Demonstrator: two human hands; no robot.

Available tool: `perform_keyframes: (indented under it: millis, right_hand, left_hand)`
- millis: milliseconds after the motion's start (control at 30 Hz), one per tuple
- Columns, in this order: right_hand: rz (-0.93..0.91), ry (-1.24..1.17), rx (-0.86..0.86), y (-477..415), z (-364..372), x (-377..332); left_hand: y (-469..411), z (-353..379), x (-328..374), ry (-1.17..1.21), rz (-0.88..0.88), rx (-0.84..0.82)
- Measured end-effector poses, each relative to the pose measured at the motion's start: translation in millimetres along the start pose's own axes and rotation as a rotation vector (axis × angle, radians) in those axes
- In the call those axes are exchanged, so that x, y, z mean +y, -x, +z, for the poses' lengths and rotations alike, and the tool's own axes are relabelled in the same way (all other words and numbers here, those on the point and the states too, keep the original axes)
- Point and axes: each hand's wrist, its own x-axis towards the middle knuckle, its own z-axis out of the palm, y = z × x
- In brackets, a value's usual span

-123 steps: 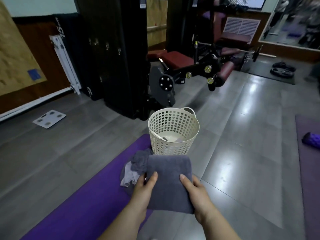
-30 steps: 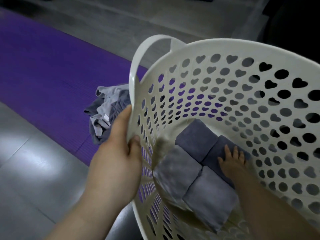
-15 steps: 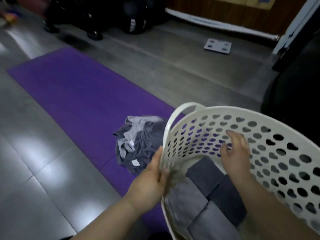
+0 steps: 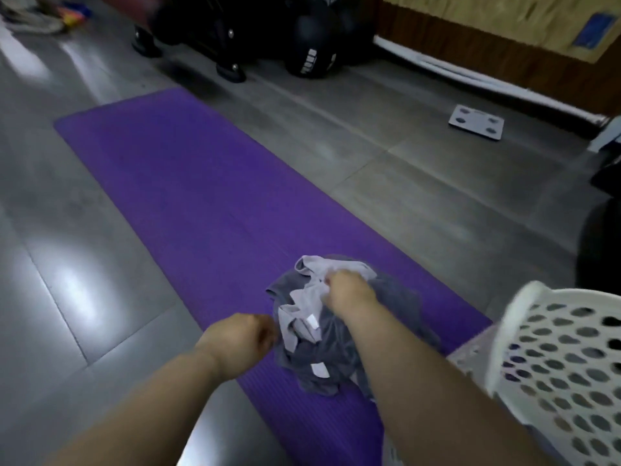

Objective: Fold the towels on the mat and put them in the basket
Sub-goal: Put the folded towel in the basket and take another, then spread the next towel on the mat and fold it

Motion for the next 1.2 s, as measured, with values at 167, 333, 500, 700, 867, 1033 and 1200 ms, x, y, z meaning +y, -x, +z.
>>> perform_keyframes:
  millis: [167,333,500,700,867,1033,1200]
  right_hand:
    - [0.316,0.217,-0.143,-18.6,90.0,37.5]
    - [0.331,0.219,-0.060,-25.8,72.2,41.1]
    - [0.490,-0.412,0.310,13.2,-26.0,21.0]
    - [0.468,-0.953,0.513,87.9,-206.2,-17.3]
    - [0.325,-1.257,0.529,182.4,-339.9,-58.3]
    - [0.098,-1.446,0.508,276.0,-440.9,-78.4]
    - [-0.086,-1.512,0.591,358.6,-507.3,-85.7]
  left_hand:
    - [-30.6,3.8,-24.8,0.127,0.004,0.099]
    - [-18.3,21.4,-5.0,0.358,0.064,0.010]
    - [59.5,18.3,5.5,0.831,-0.126,-0.362]
    - [154.5,-102.2,8.3,0.926,-0.213,-0.410]
    - [137.6,-283.5,85.1,0.859,-0.030,0.155]
    - [158.8,-408.9,167.8,0.705,0.307,0.270]
    - [214.6,-453.9,213.7,0.471,0.519,0.213]
